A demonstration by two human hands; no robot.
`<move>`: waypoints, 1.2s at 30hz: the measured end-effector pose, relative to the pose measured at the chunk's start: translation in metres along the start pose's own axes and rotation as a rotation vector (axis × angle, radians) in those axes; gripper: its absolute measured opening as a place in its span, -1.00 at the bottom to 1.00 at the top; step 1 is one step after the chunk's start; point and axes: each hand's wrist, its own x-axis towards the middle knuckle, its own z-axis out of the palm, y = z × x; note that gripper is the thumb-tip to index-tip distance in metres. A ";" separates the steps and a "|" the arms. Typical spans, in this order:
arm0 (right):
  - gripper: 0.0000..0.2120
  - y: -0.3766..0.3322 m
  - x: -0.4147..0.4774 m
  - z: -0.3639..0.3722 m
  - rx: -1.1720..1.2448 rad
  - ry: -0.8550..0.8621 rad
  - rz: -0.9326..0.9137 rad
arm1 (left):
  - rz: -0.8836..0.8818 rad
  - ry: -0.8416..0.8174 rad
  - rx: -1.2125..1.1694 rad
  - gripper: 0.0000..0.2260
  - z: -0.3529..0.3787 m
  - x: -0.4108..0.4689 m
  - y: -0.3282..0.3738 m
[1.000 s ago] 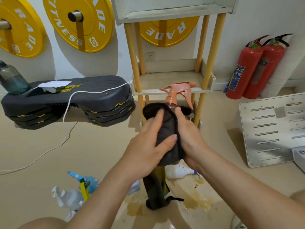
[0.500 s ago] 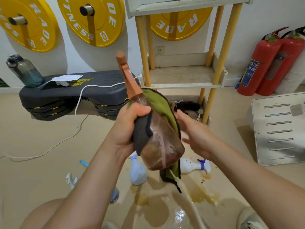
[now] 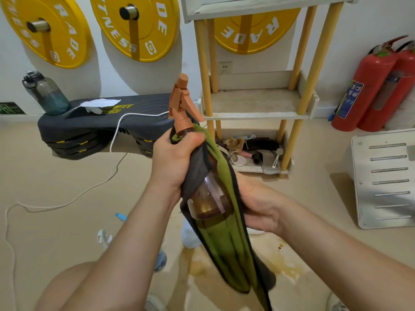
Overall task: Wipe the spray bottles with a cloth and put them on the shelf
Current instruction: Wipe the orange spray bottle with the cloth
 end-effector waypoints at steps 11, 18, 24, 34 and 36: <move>-0.90 -0.016 -0.003 0.002 0.256 0.704 -0.254 | 0.208 -0.031 0.172 -0.65 0.037 -0.037 -0.043; -0.74 -0.020 -0.006 -0.002 0.329 0.604 -0.225 | 0.118 -0.101 0.103 -0.43 0.035 -0.042 -0.064; -0.69 -0.011 -0.009 0.007 -0.094 0.442 -0.322 | -0.179 -0.100 -0.042 -0.54 0.025 -0.015 -0.053; -0.53 -0.002 -0.010 -0.003 -0.173 0.260 -0.412 | -0.066 0.144 0.309 -0.49 0.019 0.003 -0.041; -0.36 -0.005 -0.011 -0.008 -0.203 0.250 -0.419 | -0.033 0.051 0.342 -0.55 0.024 -0.006 -0.040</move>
